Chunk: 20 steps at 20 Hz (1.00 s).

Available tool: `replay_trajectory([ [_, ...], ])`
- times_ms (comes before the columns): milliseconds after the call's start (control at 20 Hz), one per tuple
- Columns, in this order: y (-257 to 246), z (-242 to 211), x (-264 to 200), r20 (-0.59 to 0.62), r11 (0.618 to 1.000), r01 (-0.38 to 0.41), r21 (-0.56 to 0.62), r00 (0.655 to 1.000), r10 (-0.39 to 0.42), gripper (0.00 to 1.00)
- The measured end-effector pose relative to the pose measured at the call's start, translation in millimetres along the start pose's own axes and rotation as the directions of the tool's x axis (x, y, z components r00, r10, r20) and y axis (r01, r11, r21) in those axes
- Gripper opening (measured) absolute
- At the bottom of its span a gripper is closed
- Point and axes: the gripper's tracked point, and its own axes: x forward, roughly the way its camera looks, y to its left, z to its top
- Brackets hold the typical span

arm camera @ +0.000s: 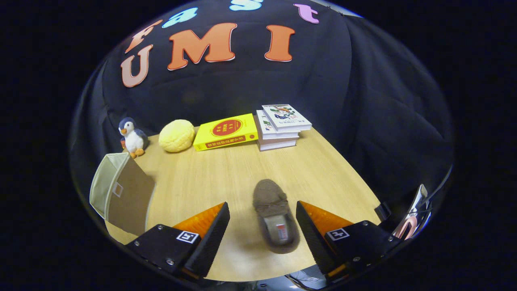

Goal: Open the storage box then place both shoes into the box .Put the left shoe in first, then the right shoe, with the right side of both shoes facing outward in a uniform manner.

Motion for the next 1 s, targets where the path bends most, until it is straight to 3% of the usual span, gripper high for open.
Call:
replay_trajectory([
  [200, -38, -25, 28, -0.062, 0.998, -0.015, -0.061, 0.998, 0.011, 0.96],
  [350, -53, -51, 53, -0.126, 0.996, -0.035, -0.076, 0.992, 0.025, 0.85],
  [600, -43, -66, 89, -0.164, 0.989, -0.092, -0.114, 0.984, 0.073, 0.74],
  [700, -39, -68, 103, -0.177, 0.987, -0.102, -0.127, 0.981, 0.079, 0.67],
  [1000, -23, -77, 132, -0.223, 0.983, -0.140, -0.117, 0.969, 0.112, 0.34],
])
